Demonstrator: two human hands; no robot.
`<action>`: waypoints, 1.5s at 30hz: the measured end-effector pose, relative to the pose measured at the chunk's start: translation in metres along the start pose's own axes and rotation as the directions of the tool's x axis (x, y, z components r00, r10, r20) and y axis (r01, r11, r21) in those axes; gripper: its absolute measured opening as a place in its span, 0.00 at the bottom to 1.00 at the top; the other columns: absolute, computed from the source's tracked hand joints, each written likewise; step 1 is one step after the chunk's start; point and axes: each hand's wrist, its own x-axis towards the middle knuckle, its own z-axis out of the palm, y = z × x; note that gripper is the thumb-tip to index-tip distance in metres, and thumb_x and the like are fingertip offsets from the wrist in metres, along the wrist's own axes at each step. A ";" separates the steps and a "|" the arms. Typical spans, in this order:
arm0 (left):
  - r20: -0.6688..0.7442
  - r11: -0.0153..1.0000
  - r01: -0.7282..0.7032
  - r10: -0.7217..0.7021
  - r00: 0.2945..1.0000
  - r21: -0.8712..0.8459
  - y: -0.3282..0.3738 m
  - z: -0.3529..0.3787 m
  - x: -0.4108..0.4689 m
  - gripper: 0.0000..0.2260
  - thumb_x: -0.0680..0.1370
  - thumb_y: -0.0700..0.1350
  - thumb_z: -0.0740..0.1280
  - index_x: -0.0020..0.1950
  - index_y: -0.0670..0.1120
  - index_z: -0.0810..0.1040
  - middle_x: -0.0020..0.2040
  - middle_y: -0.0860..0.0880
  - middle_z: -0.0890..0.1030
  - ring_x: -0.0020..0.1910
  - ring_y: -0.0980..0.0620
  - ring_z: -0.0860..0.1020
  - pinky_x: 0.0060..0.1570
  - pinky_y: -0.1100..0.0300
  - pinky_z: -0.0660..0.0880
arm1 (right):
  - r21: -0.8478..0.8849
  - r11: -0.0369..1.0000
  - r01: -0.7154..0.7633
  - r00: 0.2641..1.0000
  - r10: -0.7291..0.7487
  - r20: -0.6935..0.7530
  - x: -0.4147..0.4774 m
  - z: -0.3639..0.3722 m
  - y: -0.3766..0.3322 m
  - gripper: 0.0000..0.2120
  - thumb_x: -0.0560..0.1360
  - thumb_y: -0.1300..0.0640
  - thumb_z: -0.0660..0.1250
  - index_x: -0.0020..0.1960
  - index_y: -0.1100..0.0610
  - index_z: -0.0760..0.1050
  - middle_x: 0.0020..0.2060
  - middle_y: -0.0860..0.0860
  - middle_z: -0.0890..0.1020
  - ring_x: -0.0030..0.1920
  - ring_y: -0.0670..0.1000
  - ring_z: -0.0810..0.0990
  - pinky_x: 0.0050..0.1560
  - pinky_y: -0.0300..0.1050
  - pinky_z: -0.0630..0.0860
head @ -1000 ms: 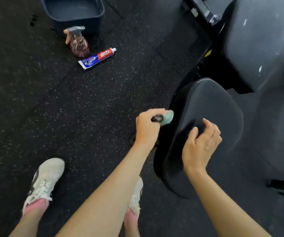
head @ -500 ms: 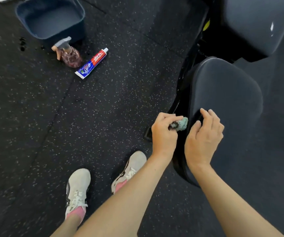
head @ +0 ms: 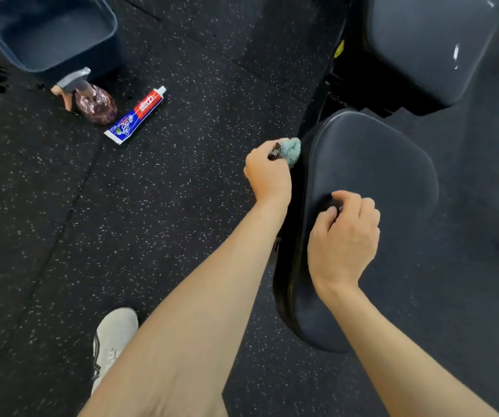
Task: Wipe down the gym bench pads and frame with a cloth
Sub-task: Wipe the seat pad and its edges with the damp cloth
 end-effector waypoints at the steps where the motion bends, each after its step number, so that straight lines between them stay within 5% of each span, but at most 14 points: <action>1: -0.044 0.988 0.140 -0.144 0.989 -0.071 0.005 0.005 0.004 0.19 0.70 0.26 0.55 0.42 0.44 0.81 0.36 0.50 0.75 0.32 0.53 0.68 0.27 0.71 0.64 | 0.019 1.000 -0.025 0.999 0.025 0.025 0.006 -0.002 -0.002 0.11 0.74 0.63 0.58 0.53 0.60 0.75 0.44 0.55 0.77 0.43 0.57 0.74 0.41 0.50 0.68; 3: -0.096 0.966 0.240 -0.249 0.964 -0.094 0.010 0.006 -0.001 0.15 0.72 0.26 0.57 0.41 0.42 0.79 0.33 0.51 0.73 0.30 0.55 0.65 0.24 0.69 0.63 | 0.058 0.994 -0.095 0.994 0.092 0.060 0.018 -0.006 -0.002 0.12 0.75 0.64 0.58 0.57 0.59 0.74 0.46 0.55 0.77 0.44 0.57 0.74 0.45 0.50 0.68; 7: 0.046 0.997 -0.070 0.071 0.996 -0.026 0.000 -0.016 -0.025 0.20 0.70 0.27 0.61 0.50 0.48 0.83 0.47 0.51 0.80 0.45 0.56 0.79 0.48 0.65 0.76 | 0.094 0.986 -0.136 0.990 0.132 0.050 0.041 -0.006 0.001 0.14 0.76 0.64 0.59 0.60 0.59 0.73 0.51 0.56 0.75 0.49 0.56 0.72 0.49 0.44 0.64; 11: 0.068 0.973 -0.225 0.221 0.973 0.051 -0.003 -0.023 -0.043 0.21 0.70 0.25 0.63 0.52 0.48 0.83 0.52 0.51 0.81 0.52 0.58 0.78 0.56 0.62 0.74 | 0.120 0.984 -0.132 0.990 0.124 0.071 0.054 -0.002 0.006 0.16 0.75 0.63 0.61 0.62 0.60 0.73 0.59 0.57 0.72 0.56 0.57 0.69 0.54 0.48 0.67; 17: 0.059 0.970 -0.212 0.206 0.977 0.118 0.023 0.004 -0.015 0.21 0.71 0.26 0.61 0.54 0.45 0.83 0.50 0.52 0.81 0.48 0.61 0.77 0.51 0.73 0.71 | 0.140 0.978 -0.152 0.974 0.124 0.188 0.052 0.003 0.007 0.20 0.79 0.59 0.59 0.71 0.58 0.67 0.74 0.57 0.63 0.73 0.56 0.59 0.71 0.52 0.60; 25: 0.383 0.850 -0.422 0.293 0.876 0.316 0.059 0.054 0.042 0.21 0.71 0.27 0.60 0.54 0.45 0.84 0.49 0.47 0.81 0.47 0.57 0.76 0.44 0.78 0.67 | 0.137 0.973 -0.184 0.952 0.141 0.273 0.031 0.008 -0.002 0.23 0.80 0.56 0.56 0.74 0.57 0.62 0.76 0.57 0.58 0.76 0.57 0.56 0.76 0.55 0.52; 30: 0.592 0.672 -0.571 0.238 0.770 0.471 0.083 0.089 0.053 0.21 0.71 0.28 0.57 0.55 0.45 0.83 0.49 0.45 0.80 0.49 0.48 0.75 0.46 0.60 0.71 | 0.097 0.938 -0.333 0.925 0.306 0.225 0.035 0.005 -0.007 0.21 0.80 0.58 0.57 0.73 0.59 0.63 0.76 0.58 0.58 0.74 0.56 0.57 0.75 0.54 0.53; 33: 0.638 0.534 -0.683 0.307 0.706 0.499 0.105 0.090 0.036 0.19 0.74 0.33 0.60 0.59 0.48 0.79 0.51 0.48 0.77 0.51 0.50 0.73 0.45 0.61 0.67 | 0.095 0.807 -0.583 0.808 0.564 0.169 0.035 -0.004 -0.013 0.21 0.80 0.59 0.59 0.73 0.59 0.64 0.76 0.58 0.58 0.72 0.57 0.58 0.73 0.56 0.58; 39: 0.841 0.097 -0.946 0.436 0.320 0.309 0.083 0.056 0.008 0.13 0.68 0.38 0.73 0.51 0.41 0.80 0.43 0.43 0.76 0.41 0.44 0.73 0.35 0.54 0.74 | 0.092 0.532 -0.842 0.539 0.827 0.157 0.017 -0.030 -0.027 0.21 0.81 0.59 0.58 0.73 0.58 0.64 0.76 0.58 0.59 0.73 0.57 0.57 0.72 0.52 0.55; 45: 0.924 -0.158 -0.974 0.370 0.093 0.161 0.048 0.013 -0.017 0.14 0.68 0.38 0.75 0.52 0.41 0.79 0.41 0.45 0.75 0.38 0.47 0.71 0.38 0.57 0.68 | 0.030 0.504 -0.863 0.500 0.846 0.185 -0.015 -0.041 -0.028 0.21 0.81 0.58 0.59 0.73 0.57 0.64 0.75 0.57 0.60 0.73 0.57 0.58 0.72 0.54 0.59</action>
